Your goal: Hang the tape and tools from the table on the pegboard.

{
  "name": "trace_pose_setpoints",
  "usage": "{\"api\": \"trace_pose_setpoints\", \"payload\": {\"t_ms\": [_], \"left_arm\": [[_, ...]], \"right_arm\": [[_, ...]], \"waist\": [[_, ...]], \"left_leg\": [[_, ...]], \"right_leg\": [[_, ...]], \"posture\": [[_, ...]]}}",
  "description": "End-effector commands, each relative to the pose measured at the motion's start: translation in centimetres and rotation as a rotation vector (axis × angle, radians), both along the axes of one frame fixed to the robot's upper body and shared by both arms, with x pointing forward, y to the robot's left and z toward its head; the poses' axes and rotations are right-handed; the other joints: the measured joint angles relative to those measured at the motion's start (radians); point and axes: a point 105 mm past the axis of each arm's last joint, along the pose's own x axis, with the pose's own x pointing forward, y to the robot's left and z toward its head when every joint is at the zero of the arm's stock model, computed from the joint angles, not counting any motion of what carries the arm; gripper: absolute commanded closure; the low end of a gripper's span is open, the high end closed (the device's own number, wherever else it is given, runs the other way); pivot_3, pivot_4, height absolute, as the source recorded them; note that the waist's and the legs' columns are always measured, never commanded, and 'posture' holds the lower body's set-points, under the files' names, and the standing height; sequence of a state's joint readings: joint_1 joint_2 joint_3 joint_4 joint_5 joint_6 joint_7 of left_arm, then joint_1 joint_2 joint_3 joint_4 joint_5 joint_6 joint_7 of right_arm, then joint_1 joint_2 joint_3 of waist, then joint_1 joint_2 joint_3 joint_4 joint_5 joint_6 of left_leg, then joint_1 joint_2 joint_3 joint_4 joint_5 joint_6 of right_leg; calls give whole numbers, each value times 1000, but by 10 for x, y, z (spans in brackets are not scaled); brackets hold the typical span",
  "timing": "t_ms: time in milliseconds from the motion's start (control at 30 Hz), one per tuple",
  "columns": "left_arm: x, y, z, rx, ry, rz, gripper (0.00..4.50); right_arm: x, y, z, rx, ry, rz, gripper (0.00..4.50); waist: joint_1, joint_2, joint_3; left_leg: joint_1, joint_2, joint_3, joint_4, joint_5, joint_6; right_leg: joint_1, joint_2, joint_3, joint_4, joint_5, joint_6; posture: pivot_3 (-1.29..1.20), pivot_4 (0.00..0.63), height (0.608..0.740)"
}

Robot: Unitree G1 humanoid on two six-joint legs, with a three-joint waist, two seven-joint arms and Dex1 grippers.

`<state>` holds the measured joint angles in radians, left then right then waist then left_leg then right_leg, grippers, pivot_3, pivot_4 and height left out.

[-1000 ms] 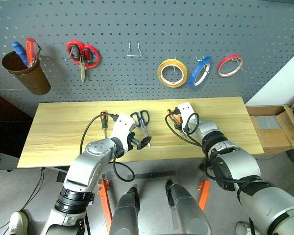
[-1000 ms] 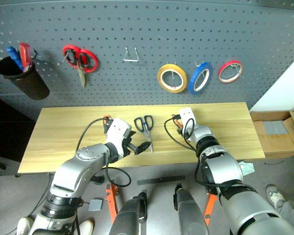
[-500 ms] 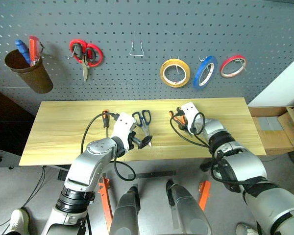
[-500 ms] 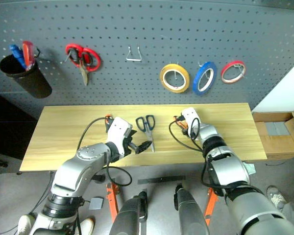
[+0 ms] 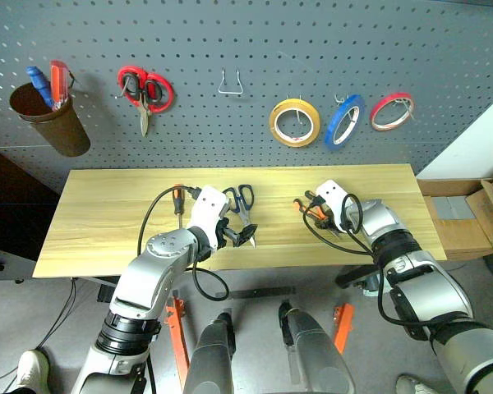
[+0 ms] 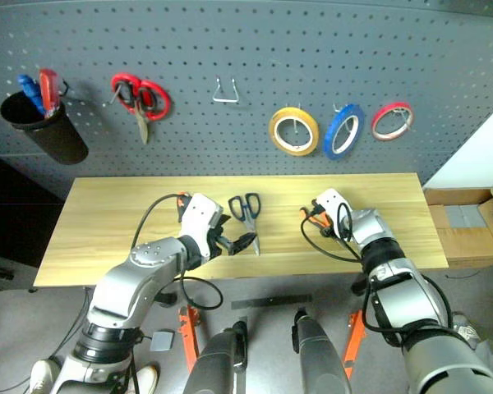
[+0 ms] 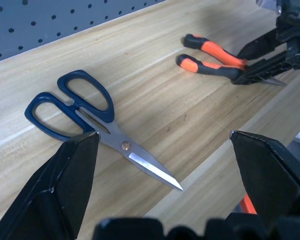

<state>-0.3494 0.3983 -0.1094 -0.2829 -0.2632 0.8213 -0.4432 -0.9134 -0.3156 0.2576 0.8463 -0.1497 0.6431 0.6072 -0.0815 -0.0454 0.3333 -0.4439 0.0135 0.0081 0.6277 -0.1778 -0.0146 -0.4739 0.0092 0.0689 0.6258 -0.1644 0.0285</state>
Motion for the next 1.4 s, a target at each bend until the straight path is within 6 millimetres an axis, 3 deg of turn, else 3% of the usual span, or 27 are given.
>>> {"api": "trace_pose_setpoints", "payload": {"t_ms": [33,100,333,900,1133,1267,1400], "left_arm": [[1,1,11,-6,-50,6,0],[2,1,11,-3,-52,9,0],[2,0,11,-5,-52,7,0],[1,-1,9,-3,-51,9,0],[1,0,9,-6,-52,17,0],[0,0,9,-5,-51,19,0],[1,1,9,-6,-51,20,0]], "right_arm": [[-10,-10,-20,-38,71,-42,2715],[-10,-5,-19,-15,75,-32,1966],[-4,-3,-16,-40,52,-37,19],[5,21,-9,18,75,-64,19],[5,18,-9,18,77,-68,19],[5,16,-11,15,79,-68,1053],[4,14,-13,6,81,-64,2394]], "waist": [[0,0,0],[0,0,0],[-4,0,0],[-9,-1,-1],[-7,-1,-1],[-5,-1,-1],[-5,-1,-1]], "left_leg": [[0,0,0,0,0,0],[0,0,0,0,0,0],[0,0,0,0,0,0],[3,1,1,0,0,0],[2,1,1,0,0,0],[2,1,1,0,0,0],[2,1,1,0,0,0]], "right_leg": [[0,0,0,0,0,0],[0,0,0,0,0,0],[0,1,0,0,0,0],[1,2,1,1,0,1],[1,3,1,1,1,1],[1,2,1,1,0,1],[1,2,1,1,0,0]], "posture": [[-18,344,740],[-18,343,740],[-26,344,740],[-16,344,740],[-11,340,740],[-12,344,740],[-14,341,740]]}}
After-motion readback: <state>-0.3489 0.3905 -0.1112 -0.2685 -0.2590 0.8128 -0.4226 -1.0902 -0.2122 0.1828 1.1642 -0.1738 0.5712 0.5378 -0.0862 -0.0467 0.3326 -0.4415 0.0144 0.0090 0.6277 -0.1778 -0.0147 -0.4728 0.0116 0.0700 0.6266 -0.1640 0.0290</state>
